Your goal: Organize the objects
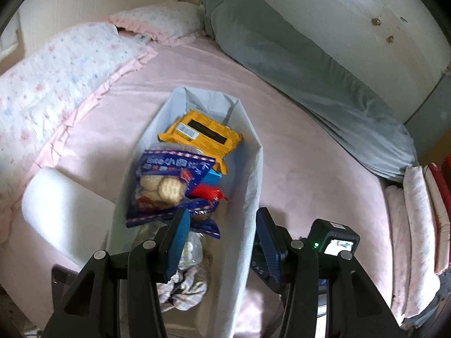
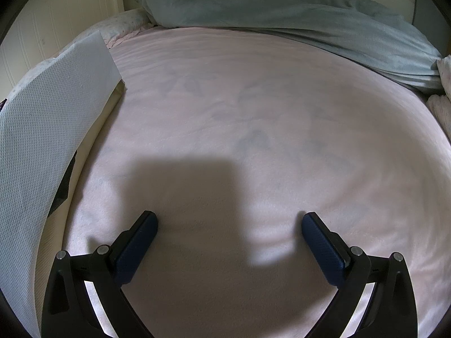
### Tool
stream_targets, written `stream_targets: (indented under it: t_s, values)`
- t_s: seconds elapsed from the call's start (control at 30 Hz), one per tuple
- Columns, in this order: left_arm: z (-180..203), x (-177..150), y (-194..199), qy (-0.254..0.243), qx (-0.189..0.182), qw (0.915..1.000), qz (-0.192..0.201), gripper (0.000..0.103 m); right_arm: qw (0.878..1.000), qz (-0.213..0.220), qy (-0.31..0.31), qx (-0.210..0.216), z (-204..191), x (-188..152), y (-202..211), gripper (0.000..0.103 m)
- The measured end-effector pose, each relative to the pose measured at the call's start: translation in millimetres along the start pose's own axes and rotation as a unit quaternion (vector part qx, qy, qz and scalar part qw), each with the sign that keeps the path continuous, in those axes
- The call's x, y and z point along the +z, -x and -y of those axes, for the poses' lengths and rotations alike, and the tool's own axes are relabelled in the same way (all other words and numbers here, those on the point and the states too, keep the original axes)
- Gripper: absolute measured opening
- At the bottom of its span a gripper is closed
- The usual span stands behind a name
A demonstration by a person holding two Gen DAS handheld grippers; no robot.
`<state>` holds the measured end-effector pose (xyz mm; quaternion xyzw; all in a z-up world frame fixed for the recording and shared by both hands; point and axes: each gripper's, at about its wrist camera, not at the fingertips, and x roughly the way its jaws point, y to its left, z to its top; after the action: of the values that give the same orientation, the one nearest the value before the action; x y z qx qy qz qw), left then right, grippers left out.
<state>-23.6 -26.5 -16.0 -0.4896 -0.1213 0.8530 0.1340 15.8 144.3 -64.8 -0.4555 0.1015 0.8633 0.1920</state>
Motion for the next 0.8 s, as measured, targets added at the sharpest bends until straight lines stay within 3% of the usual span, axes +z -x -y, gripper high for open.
stream_targets:
  t_s: [0.1,0.17,0.27,0.33,0.43,0.57,0.8]
  values:
    - [0.6,-0.7,-2.5,0.009,-0.007,0.9999,-0.007,0.047,1.0,0.0,0.0,0.0,2.2,-0.1,-0.2,0.101]
    - [-5.7,0.9,1.9,0.039,-0.028,0.9988,0.003,0.047,1.0,0.0,0.0,0.0,3.7,-0.4,-0.4,0.101]
    - [-22.8,2.7,14.2,0.113,-0.08,0.9896,0.04,0.047,1.0,0.0,0.0,0.0,3.7,-0.8,-0.2,0.101]
    - [-29.3,3.5,21.5,0.136,-0.089,0.9846,0.065,0.051,1.0,0.0,0.0,0.0,5.2,-1.0,-0.3,0.101]
    - [-28.9,2.9,26.0,0.137,-0.086,0.9832,0.084,0.056,1.0,0.0,0.0,0.0,5.9,-1.1,-0.3,0.101]
    - [-21.1,3.5,24.8,0.118,-0.096,0.9854,0.078,0.057,1.0,0.0,0.0,0.0,5.6,-1.1,-0.1,0.101]
    - [-7.0,5.5,23.5,0.054,-0.05,0.9948,0.07,0.056,1.0,0.0,0.0,0.0,7.4,-1.4,-0.2,0.101]
